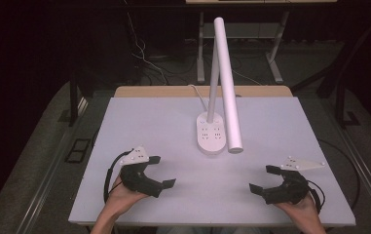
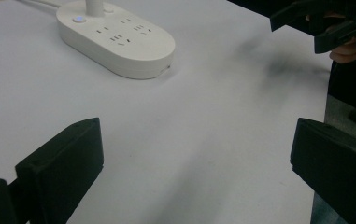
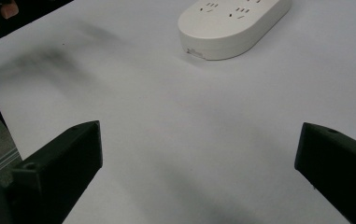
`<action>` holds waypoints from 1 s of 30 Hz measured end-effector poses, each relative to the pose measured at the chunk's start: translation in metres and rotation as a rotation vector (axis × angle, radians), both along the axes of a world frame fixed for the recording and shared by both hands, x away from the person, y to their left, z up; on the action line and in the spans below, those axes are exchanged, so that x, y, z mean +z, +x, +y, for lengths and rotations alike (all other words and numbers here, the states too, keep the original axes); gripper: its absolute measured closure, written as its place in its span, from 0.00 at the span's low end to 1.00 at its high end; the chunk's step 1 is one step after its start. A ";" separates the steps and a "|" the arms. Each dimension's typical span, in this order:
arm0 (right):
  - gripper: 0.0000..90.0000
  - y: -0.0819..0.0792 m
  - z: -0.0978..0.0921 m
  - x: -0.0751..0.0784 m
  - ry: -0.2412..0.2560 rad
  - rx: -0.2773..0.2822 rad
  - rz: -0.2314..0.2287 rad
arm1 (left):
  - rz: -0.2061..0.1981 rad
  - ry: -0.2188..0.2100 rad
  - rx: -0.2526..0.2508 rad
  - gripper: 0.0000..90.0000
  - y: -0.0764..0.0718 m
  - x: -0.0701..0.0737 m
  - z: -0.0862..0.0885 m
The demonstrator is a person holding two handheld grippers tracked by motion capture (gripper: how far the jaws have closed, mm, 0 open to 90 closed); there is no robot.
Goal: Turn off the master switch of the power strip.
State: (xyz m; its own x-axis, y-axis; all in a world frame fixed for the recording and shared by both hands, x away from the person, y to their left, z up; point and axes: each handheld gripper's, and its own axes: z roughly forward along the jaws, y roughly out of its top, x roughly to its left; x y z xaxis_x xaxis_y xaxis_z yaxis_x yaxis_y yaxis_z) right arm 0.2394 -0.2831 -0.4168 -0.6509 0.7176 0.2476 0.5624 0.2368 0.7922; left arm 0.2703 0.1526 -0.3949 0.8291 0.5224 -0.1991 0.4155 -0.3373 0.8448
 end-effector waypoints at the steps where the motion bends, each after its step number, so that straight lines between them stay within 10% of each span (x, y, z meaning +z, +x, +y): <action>1: 0.00 0.000 0.000 0.000 0.000 0.000 0.000 | 0.000 0.001 0.001 0.02 0.001 0.001 0.000; 30: 0.00 0.000 -0.001 0.001 0.002 -0.002 0.002 | 0.005 0.038 -0.011 0.02 0.033 0.024 -0.004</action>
State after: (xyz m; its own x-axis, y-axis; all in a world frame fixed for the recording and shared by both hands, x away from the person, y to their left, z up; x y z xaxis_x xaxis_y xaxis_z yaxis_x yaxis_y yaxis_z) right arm 0.2393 -0.2840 -0.4161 -0.6492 0.7182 0.2503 0.5642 0.2341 0.7917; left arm 0.3030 0.1481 -0.3713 0.8339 0.5205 -0.1836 0.4160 -0.3741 0.8289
